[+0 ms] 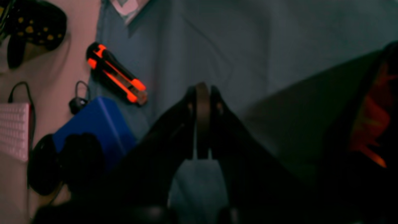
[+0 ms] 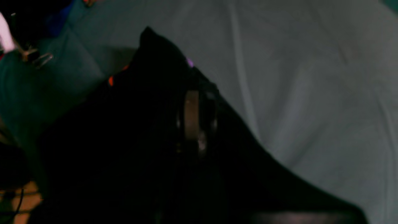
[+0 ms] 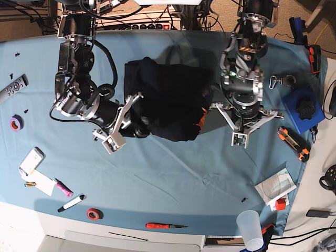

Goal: Layout the t-shirt on the table in an organized manner, then fold the t-shirt properly
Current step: 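Tuck and smooth the folded shirt's sides with both grippers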

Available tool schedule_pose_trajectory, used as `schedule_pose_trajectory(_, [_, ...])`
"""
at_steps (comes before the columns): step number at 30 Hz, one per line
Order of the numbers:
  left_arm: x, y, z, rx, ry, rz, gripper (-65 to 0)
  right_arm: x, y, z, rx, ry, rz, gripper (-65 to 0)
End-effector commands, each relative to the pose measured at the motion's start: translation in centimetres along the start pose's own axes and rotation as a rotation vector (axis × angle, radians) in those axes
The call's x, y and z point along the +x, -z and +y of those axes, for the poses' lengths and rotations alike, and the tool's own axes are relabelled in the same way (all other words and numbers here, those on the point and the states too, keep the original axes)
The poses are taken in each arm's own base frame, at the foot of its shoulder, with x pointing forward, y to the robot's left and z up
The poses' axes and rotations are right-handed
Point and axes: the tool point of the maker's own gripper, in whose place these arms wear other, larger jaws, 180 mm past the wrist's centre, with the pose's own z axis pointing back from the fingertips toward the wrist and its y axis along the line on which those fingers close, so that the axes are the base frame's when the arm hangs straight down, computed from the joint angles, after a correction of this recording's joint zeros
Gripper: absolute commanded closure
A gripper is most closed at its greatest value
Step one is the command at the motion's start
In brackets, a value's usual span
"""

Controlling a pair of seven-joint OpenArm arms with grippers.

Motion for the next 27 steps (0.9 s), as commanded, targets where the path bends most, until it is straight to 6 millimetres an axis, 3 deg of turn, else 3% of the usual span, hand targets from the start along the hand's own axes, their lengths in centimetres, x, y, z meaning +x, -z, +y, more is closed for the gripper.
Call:
schedule_pose_trajectory(1, [1.4, -0.2, 0.4, 0.0, -0.004, -0.046, 0.0, 1.3, 0.1, -0.4, -0.004, -0.004, -0.05, -2.7])
schedule_pose_trajectory(8, [1.3, -0.2, -0.7, -0.065, 0.027, -0.041, 0.0, -3.3, 4.5, -1.3, 0.048, 0.213, 0.041, -2.7])
schedule_pose_trajectory(15, [1.1, -0.2, -0.8, -0.072, 0.026, -0.033, 0.0, -6.7, 6.3, -4.3, -0.004, 0.259, 0.16, -2.7])
schedule_pose_trajectory(21, [0.8, -0.2, -0.8, -0.072, 0.027, -0.014, 0.0, -4.7, 5.5, -5.1, -0.008, 0.293, 0.084, -2.7])
schedule_pose_trajectory(27, [0.6, -0.2, -0.2, -0.082, 0.048, -0.01, 0.0, -0.6, 1.8, -6.2, -0.026, 0.281, -0.003, 0.0])
